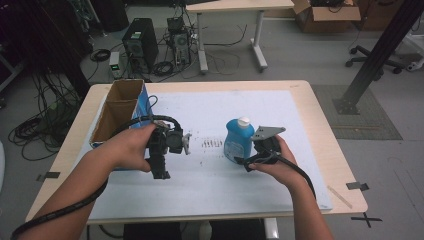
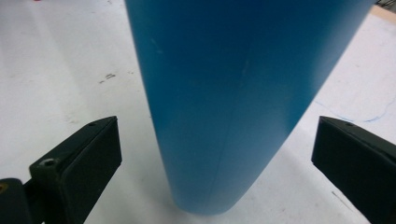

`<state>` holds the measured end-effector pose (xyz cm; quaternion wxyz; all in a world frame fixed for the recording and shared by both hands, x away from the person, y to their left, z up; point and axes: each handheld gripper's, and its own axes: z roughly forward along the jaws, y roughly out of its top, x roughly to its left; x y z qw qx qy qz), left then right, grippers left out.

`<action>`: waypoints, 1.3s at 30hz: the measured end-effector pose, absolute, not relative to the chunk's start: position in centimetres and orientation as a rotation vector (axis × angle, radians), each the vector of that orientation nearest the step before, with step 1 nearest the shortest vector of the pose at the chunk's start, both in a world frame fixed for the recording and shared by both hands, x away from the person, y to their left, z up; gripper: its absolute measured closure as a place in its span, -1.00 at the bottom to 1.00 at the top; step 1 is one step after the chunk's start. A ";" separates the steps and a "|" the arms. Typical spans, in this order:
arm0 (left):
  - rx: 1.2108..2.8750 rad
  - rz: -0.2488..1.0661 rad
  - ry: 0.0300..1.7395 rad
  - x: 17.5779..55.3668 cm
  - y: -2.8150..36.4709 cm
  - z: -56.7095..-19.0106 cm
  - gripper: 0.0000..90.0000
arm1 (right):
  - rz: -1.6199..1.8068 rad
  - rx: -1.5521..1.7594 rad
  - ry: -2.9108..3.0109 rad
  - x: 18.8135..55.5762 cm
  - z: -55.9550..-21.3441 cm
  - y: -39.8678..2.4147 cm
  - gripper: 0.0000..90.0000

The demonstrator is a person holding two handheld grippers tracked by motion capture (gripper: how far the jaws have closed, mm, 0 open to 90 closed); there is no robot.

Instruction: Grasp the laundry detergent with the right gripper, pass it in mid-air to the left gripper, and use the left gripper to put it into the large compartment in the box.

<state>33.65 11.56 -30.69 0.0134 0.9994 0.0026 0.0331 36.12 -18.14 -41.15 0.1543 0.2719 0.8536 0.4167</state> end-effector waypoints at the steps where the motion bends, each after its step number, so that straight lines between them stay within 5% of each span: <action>1: 3.113 0.103 0.008 33.6 11.6 -30.7 -1.00 | 1.194 0.783 2.441 36.1 -41.2 -18.1 -0.97; 22: 3.102 0.094 0.021 33.7 12.0 -31.1 -1.00 | 1.301 0.835 2.286 35.9 -42.0 -17.5 -0.98; 39: 3.102 0.097 0.022 33.6 12.2 -31.1 -1.00 | 1.338 0.843 2.249 35.7 -42.1 -17.4 -0.71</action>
